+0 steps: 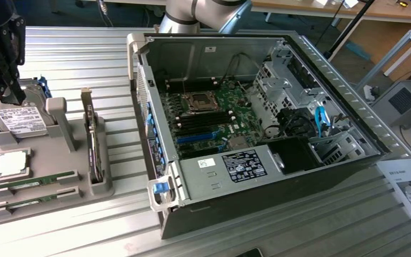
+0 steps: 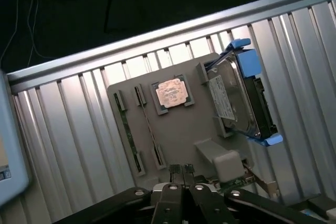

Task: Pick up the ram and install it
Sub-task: 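Pick up the ram and move it above insertion slot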

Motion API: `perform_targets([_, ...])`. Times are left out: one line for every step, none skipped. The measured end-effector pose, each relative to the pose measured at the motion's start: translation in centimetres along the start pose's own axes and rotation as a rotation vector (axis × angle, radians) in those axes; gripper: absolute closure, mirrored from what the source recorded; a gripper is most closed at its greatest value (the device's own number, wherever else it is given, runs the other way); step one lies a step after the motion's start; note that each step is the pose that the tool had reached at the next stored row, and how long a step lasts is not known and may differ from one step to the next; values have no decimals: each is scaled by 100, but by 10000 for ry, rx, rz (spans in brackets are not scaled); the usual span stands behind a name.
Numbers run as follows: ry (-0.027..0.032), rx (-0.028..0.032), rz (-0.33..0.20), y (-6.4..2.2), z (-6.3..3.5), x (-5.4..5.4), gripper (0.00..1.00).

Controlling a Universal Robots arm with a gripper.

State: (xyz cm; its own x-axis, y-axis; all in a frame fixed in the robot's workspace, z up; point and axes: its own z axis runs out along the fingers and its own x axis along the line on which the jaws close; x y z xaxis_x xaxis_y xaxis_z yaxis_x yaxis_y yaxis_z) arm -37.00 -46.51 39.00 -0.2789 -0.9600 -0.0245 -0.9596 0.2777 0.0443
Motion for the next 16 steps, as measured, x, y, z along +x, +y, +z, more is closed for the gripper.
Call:
perform_targets([5,-2,-114,-1,1,0,89])
perform_targets([10,-6,-240,-1,1,0,89])
perform_targets([16,-9,-364,-2,1,0,89])
perform_targets([22,-12,-481,-3,1,-1,89])
perform_targets([27,-15,-603,-3,1,-1,89])
perform_targets([32,-18,-718,-4,1,-1,89])
perform_targets([43,-23,-961,-5,2,-1,89])
perform_targets([47,-26,-1077,-6,2,-1,89])
perform_targets([53,-29,-1188,-6,3,-2,89])
perform_targets([57,-31,-1304,-7,3,-2,89])
perform_targets([68,-37,-1535,-8,4,-2,89])
perform_targets([73,-41,-1634,-8,3,-2,89])
perform_targets([76,-42,-1724,-8,4,-2,89])
perform_targets([78,-43,-1747,-8,3,-2,89])
perform_targets([78,-43,-1748,-9,4,-2,89])
perform_targets([78,-43,-1749,-9,4,-2,89])
